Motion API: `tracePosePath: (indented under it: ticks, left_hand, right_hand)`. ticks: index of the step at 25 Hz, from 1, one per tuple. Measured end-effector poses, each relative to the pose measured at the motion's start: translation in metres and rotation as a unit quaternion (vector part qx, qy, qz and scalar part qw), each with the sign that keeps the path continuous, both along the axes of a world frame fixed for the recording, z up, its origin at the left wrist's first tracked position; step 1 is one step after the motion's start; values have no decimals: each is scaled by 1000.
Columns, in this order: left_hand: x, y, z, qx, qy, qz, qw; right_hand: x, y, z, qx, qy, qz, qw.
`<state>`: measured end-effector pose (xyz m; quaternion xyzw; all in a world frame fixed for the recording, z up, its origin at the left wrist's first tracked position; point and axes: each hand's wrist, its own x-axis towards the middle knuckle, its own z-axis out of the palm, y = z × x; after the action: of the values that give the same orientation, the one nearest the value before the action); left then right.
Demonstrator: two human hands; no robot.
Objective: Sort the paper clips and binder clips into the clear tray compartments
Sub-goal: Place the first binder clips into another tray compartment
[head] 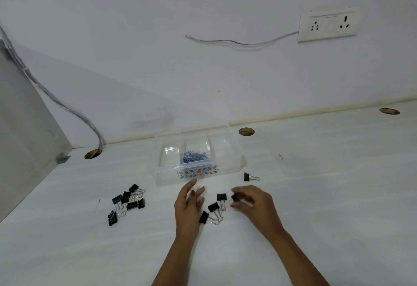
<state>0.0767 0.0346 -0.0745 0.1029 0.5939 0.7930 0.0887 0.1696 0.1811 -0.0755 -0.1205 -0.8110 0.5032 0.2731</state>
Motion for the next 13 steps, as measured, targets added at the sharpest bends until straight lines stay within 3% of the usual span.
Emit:
tracePosePath:
  ticks: [2, 5, 6, 7, 8, 10, 11, 12, 13]
  left_hand:
    - [0, 0, 1, -32, 32, 60, 997]
    - [-1, -4, 4, -178, 157, 83, 968]
    - [-1, -6, 6, -227, 192, 61, 953]
    - [-2, -7, 9, -277, 208, 27, 938]
    - [-3, -8, 12, -337, 214, -12, 917]
    - [-5, -7, 14, -455, 235, -72, 856]
    - [-4, -5, 15, -489, 245, -81, 834]
    - [-3, -2, 16, -498, 245, -82, 828]
    - [-1, 0, 18, -490, 239, -81, 834]
  right_hand:
    - [-1, 1, 6, -200, 51, -49, 977]
    - [-4, 17, 15, -518, 114, -41, 847]
    - [-5, 24, 17, -563, 122, -47, 816]
    - [-7, 29, 18, -567, 119, -60, 813]
    - [-10, 34, 17, -514, 100, -86, 848]
    - [-18, 36, 15, -250, 17, -162, 955]
    - [-24, 36, 13, -97, -20, -183, 978]
    - [-30, 37, 10, 8, -56, -191, 980]
    - [-36, 39, 11, 54, -93, -186, 977]
